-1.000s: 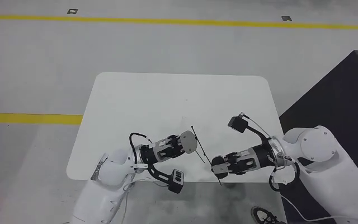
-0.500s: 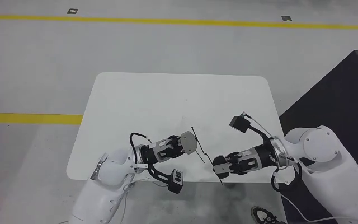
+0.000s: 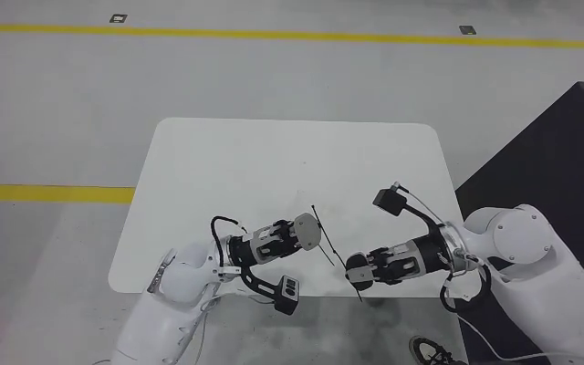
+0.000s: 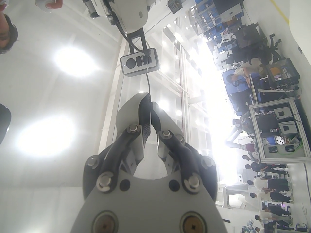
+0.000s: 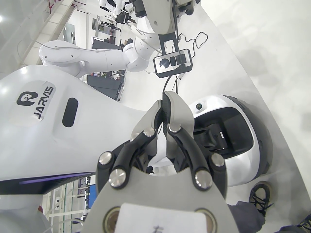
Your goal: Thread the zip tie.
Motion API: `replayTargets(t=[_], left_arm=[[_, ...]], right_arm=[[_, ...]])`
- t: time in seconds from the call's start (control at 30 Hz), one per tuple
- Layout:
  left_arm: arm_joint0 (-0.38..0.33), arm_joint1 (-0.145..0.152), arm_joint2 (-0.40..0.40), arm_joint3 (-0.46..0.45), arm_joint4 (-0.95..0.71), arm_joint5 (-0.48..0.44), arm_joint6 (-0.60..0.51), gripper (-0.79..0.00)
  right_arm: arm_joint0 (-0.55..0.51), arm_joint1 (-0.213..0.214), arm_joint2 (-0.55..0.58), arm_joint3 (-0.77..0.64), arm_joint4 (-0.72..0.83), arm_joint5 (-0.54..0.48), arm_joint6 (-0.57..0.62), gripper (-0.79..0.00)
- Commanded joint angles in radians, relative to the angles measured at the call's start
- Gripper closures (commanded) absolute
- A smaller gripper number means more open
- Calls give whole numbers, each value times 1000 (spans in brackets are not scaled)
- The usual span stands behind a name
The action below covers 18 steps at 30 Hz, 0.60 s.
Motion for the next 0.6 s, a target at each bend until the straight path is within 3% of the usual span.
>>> replayTargets(t=[0.0, 0.57], left_arm=[[-1, 2, 2, 0, 0, -1, 0, 0], [-14, 21, 21, 9, 0, -28, -21, 0]], right_arm=[[-2, 1, 2, 0, -1, -1, -3, 0], [-22, 8, 28, -31, -89, -40, -49, 0]])
